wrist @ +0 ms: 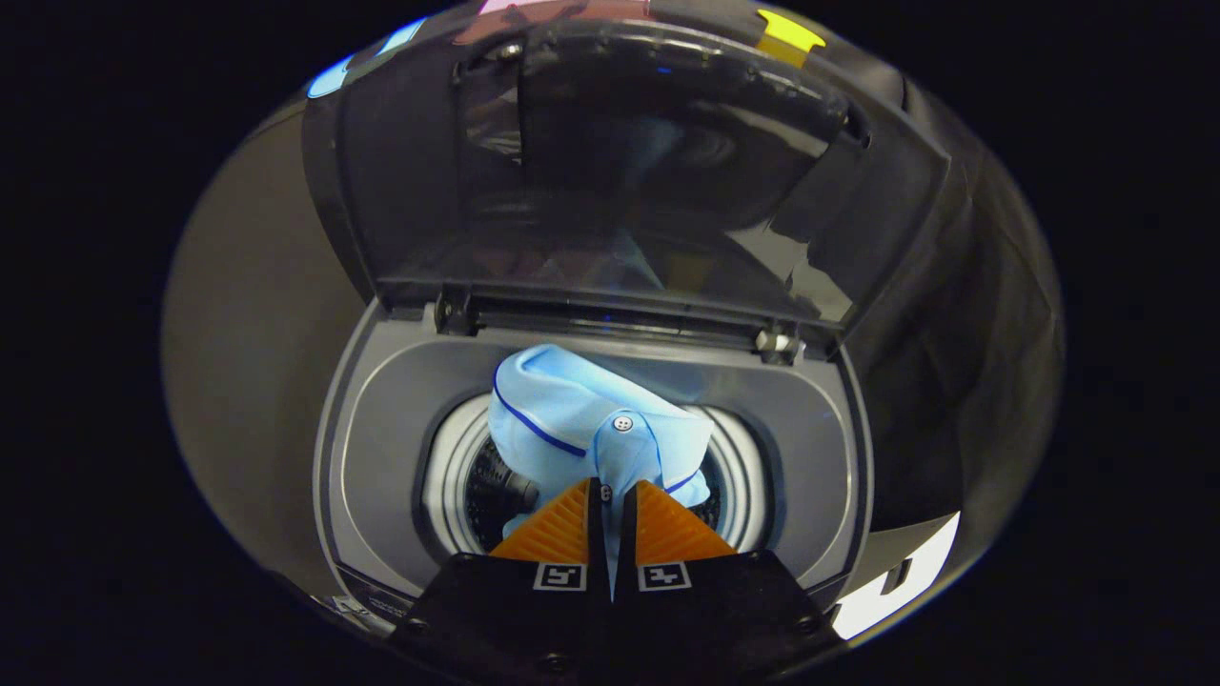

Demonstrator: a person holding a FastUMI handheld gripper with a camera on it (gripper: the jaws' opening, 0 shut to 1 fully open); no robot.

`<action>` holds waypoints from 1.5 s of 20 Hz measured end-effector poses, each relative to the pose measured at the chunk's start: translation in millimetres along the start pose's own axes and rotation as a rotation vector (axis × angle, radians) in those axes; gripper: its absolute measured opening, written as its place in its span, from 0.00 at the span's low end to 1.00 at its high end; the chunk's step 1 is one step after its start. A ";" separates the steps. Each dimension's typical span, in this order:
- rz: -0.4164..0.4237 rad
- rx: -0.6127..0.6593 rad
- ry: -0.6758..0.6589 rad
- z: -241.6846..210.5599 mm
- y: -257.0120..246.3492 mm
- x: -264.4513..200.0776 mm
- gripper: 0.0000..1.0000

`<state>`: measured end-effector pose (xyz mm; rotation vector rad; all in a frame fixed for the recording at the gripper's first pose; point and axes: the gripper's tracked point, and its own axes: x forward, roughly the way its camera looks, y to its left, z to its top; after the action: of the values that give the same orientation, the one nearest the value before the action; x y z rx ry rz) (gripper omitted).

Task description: Put the clothes into the washing machine and then close the washing machine lid.

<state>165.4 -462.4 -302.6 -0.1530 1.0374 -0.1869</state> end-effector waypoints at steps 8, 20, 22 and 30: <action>0.011 -0.020 0.112 -37.6 8.1 40.4 0.05; 0.005 -0.051 0.208 -58.8 4.3 60.3 0.30; 0.015 -0.047 0.244 -70.2 6.3 63.3 0.75; 0.041 0.013 0.226 -64.2 7.7 54.5 0.99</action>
<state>137.5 -469.5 -382.0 -0.1004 1.2634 -0.1761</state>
